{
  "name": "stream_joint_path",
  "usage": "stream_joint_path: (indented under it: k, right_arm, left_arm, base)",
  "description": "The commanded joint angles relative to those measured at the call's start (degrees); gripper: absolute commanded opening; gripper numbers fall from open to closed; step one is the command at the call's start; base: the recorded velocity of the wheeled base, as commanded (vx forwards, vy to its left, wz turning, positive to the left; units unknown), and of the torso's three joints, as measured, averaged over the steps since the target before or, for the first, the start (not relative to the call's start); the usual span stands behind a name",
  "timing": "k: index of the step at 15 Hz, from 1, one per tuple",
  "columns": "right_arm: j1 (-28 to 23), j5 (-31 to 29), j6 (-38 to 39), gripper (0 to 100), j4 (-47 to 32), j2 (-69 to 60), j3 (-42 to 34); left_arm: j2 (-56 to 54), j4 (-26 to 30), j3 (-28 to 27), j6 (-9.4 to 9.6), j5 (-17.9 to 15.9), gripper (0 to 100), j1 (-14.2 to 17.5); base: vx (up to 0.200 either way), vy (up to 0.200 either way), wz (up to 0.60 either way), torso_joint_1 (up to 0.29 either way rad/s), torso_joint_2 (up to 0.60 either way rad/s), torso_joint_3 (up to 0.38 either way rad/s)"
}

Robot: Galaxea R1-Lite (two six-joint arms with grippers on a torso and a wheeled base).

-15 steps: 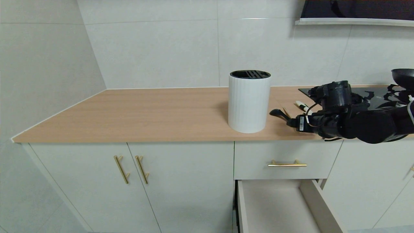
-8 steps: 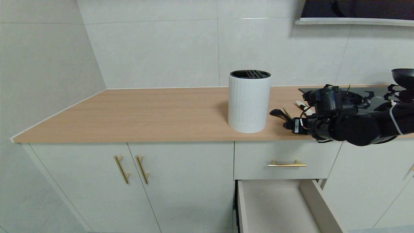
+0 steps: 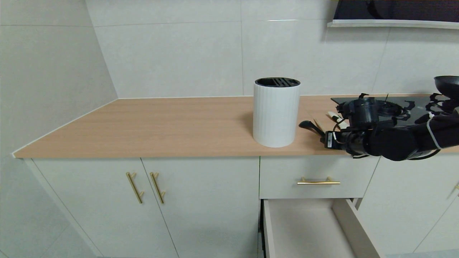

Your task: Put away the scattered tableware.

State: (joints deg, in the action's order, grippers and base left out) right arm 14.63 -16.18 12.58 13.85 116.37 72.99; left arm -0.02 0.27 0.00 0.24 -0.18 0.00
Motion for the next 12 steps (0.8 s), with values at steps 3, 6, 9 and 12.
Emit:
stream_joint_path:
  k: [3,6,9,12]
  right_arm:
    - [-0.04,0.01,0.08,0,-0.05,-0.18,0.05]
    - [-0.04,0.01,0.08,0,-0.05,-0.62,-0.04]
    - [-0.04,0.01,0.25,0,-0.14,-2.03,-0.21]
    - [1.98,0.01,2.54,0,-3.04,-12.66,-4.25]
  left_arm:
    - [0.02,0.0,0.0,0.02,0.01,100,0.0]
    - [0.02,0.0,0.0,0.02,0.01,100,0.0]
    - [0.02,0.0,0.0,0.02,0.01,100,0.0]
    - [0.02,0.0,0.0,0.02,0.01,100,0.0]
  base:
    - [0.0,0.0,0.0,0.0,0.0,0.0]
    - [0.0,0.0,0.0,0.0,0.0,0.0]
    - [0.0,0.0,0.0,0.0,0.0,0.0]
    - [0.0,0.0,0.0,0.0,0.0,0.0]
